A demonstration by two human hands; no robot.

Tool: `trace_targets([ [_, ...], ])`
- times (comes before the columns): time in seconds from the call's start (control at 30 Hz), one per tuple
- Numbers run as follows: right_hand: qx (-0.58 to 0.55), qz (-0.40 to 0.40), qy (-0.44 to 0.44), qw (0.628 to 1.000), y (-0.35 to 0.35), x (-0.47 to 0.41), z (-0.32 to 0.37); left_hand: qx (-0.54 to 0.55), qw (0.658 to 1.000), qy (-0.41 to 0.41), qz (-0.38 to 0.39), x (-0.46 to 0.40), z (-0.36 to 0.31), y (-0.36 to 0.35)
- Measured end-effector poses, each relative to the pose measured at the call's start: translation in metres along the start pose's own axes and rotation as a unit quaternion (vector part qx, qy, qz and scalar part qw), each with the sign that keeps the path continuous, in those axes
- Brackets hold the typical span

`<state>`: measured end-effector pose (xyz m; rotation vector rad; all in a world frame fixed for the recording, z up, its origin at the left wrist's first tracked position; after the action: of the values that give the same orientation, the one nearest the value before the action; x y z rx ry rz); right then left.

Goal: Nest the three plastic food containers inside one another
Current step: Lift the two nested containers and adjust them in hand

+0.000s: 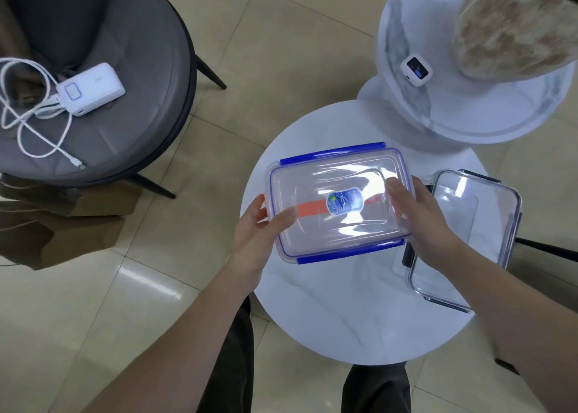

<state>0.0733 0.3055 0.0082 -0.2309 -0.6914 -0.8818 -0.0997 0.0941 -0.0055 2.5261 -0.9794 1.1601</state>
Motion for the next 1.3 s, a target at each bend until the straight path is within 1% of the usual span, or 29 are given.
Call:
trace_targets([
  [0.33, -0.003, 0.038, 0.001, 0.999, 0.007, 0.014, -0.004, -0.009, 0.999, 0.039, 0.014, 0.019, 0.015, 0.007],
  [0.6, -0.053, 0.037, 0.003, 0.998, 0.011, 0.033, -0.017, -0.031, 0.998, 0.051, 0.017, 0.032, 0.018, 0.013],
  [0.73, -0.096, 0.036, 0.0, 0.995, 0.012, 0.043, -0.023, -0.008, 0.999, 0.044, 0.02, 0.038, 0.014, 0.011],
  [0.87, -0.112, 0.035, -0.004, 0.993, 0.014, 0.055, -0.029, -0.007, 0.999, 0.038, 0.026, 0.044, 0.01, 0.011],
  [1.17, -0.103, 0.021, 0.025, 0.994, 0.023, 0.076, -0.022, -0.036, 0.998, -0.011, 0.051, 0.058, -0.004, 0.006],
  [1.3, -0.093, 0.03, 0.046, 0.994, 0.025, 0.087, -0.013, -0.046, 0.996, -0.03, 0.065, 0.064, -0.013, 0.002],
])
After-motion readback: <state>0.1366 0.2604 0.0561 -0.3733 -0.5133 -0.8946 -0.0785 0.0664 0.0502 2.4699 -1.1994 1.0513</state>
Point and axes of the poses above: each hand's wrist, its own x-axis away from the middle knuckle, its own y-axis out of the back of the hand, z = x × y, the point moved 6 cm from there along -x, towards the middle knuckle, and after that the axes turned 2 degrees about -x, right-handed, at the moved point
